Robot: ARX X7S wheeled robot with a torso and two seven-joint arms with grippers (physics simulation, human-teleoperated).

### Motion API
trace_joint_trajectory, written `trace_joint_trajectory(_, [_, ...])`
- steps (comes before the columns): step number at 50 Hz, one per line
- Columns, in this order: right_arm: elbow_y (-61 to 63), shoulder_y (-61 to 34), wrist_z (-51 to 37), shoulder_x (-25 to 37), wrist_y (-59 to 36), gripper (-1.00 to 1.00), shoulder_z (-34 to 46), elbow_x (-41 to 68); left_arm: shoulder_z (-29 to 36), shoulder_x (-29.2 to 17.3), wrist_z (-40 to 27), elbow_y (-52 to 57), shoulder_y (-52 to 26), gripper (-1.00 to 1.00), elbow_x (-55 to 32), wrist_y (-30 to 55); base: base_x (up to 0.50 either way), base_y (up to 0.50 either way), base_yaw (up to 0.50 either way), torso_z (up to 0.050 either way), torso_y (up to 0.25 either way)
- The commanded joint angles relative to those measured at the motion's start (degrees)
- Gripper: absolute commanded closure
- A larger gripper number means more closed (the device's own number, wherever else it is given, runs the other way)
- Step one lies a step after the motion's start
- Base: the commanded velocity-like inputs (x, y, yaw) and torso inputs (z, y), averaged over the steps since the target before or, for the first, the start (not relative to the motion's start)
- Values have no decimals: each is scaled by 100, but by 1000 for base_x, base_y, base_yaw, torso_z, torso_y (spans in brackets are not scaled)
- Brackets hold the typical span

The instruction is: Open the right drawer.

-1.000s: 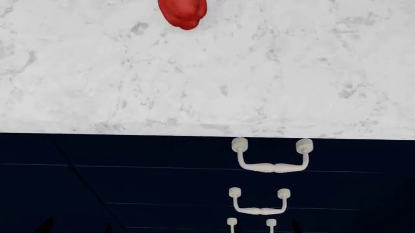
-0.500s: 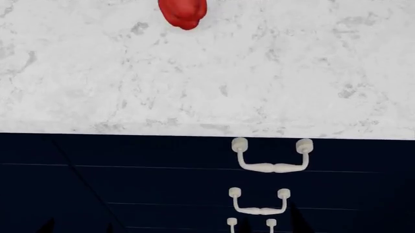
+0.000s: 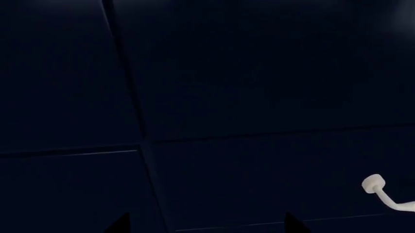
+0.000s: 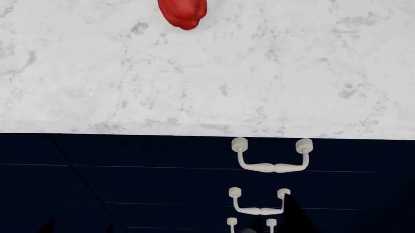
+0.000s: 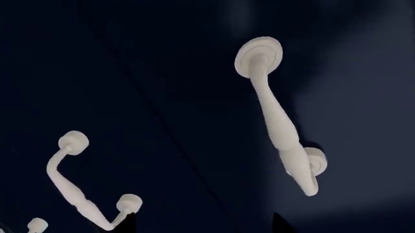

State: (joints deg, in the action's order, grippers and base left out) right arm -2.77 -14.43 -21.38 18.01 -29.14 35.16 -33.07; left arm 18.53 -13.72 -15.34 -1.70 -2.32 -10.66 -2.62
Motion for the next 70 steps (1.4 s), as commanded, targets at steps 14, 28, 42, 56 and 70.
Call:
trace_joint_trajectory(14, [-1049, -766, 581, -48, -1580, -100, 1385, -2130, 74, -36, -66, 10, -7, -100, 4, 1, 0, 0, 0, 0, 0])
trace_joint_trajectory(28, [-1859, -1361, 730, -176, -1569, -100, 1903, -2651, 122, -51, -96, -43, -39, -100, 11, -10, 0, 0, 0, 0, 0])
trace_joint_trajectory(42, [-2287, -1584, 534, -310, -1388, -100, 1857, -2514, 192, -53, -129, -141, -94, -100, 47, 6, 0, 0, 0, 0, 0])
trace_joint_trajectory(56, [-2206, -1541, 535, -314, -1430, -100, 1887, -2548, 230, -79, -134, -176, -108, -100, 23, -3, 0, 0, 0, 0, 0])
trace_joint_trajectory(70, [-1397, -1159, 753, -86, -1818, -100, 1978, -2876, 274, -118, -175, -74, -88, -100, 11, 76, 0, 0, 0, 0, 0])
